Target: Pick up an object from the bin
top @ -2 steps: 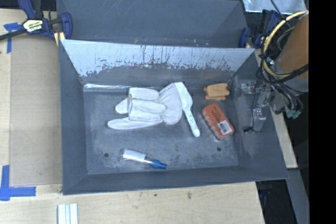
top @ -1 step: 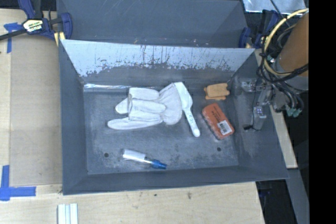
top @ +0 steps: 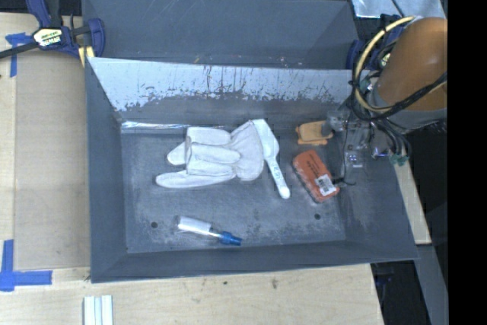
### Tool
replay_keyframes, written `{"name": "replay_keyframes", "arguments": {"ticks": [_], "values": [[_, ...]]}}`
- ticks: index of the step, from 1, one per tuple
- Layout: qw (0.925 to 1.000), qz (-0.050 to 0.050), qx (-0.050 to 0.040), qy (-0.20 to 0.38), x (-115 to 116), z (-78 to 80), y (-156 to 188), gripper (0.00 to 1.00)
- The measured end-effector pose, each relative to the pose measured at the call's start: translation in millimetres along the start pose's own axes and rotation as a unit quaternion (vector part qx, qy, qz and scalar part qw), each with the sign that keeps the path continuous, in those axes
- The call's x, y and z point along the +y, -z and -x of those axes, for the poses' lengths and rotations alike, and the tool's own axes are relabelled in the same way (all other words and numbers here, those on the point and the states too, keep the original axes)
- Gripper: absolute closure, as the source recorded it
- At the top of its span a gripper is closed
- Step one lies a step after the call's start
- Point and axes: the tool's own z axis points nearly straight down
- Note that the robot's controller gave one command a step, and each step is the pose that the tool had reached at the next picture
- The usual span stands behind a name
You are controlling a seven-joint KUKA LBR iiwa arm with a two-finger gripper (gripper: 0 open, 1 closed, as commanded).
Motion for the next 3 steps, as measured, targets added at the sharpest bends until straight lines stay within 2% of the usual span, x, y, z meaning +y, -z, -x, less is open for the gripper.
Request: {"name": "replay_keyframes", "arguments": {"ticks": [1, 2, 3], "values": [[0.9996, 0.001, 0.0031, -0.027, 10.8, 10.4, -31.3, 0.0], [0.9992, 0.001, 0.0016, -0.04, 34.2, 19.7, -55.6, 0.0], [0.9991, 0.002, 0.0041, -0.042, 41.2, 19.5, -74.5, 0.0]]}}
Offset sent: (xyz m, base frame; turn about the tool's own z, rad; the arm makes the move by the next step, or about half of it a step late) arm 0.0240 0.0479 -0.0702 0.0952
